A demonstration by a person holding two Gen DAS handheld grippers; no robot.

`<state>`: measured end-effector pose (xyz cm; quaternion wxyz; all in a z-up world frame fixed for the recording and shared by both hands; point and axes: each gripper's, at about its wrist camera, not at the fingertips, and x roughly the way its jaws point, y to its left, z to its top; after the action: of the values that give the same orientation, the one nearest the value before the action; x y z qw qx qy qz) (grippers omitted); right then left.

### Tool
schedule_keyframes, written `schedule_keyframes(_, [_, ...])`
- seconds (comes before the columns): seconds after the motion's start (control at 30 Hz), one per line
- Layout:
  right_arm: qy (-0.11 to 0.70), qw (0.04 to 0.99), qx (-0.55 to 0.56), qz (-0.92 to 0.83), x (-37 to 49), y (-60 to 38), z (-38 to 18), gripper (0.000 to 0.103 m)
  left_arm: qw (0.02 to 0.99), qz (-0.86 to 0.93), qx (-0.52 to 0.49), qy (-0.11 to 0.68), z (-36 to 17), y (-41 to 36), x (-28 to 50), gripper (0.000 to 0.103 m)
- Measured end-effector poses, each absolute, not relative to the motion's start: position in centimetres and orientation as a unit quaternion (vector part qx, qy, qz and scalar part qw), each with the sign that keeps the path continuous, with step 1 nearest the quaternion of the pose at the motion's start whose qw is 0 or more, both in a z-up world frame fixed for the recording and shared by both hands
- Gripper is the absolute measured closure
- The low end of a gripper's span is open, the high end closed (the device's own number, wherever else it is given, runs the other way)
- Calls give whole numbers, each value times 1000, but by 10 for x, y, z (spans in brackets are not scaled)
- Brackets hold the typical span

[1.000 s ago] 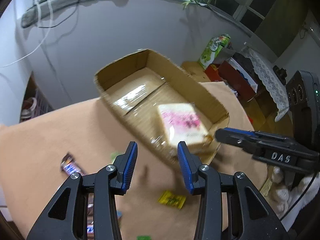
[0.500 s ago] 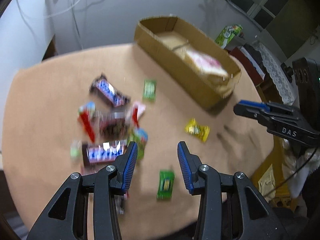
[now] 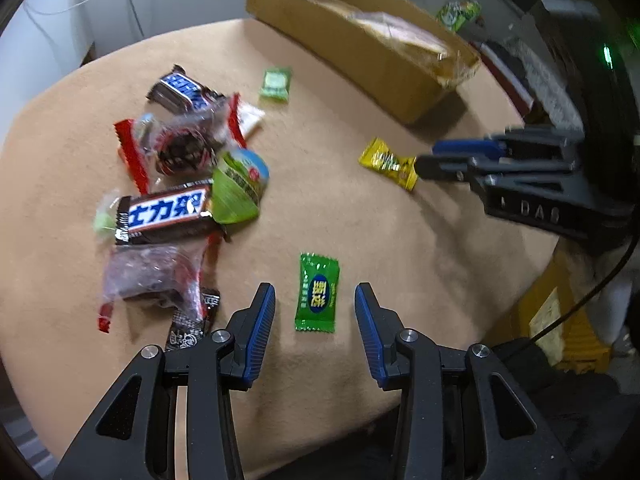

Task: Organize snacks
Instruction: 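Grasp the green candy with the left tool while the right tool grasps the yellow candy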

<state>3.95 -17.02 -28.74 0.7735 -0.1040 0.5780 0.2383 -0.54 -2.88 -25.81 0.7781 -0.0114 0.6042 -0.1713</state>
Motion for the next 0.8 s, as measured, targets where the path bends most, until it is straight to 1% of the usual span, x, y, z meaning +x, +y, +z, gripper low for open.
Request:
schedule_keyframes(0.17, [585,766,-120,240,47,-159,-297,75,774,-166,-3,611,-266,-35,-6,63])
schedule_keyframes(0.23, [588,762,-122,242,50,-155,-300,75,774,-162,4,612,-269,-36,-6,67])
schedule_keyframes(0.4, [592,754,-129,253,54,-144,-302,75,776,-158,8,611,-271,-38,-5,69])
schedule_keyframes(0.67, [596,744,-155,258,60,-125,-312,75,783,-152,28,603,-274,-42,-8,78])
schedule_keyframes(0.8, [599,741,-152,261,63,-118,-314,80,786,-150,25,599,-275,-41,-9,81])
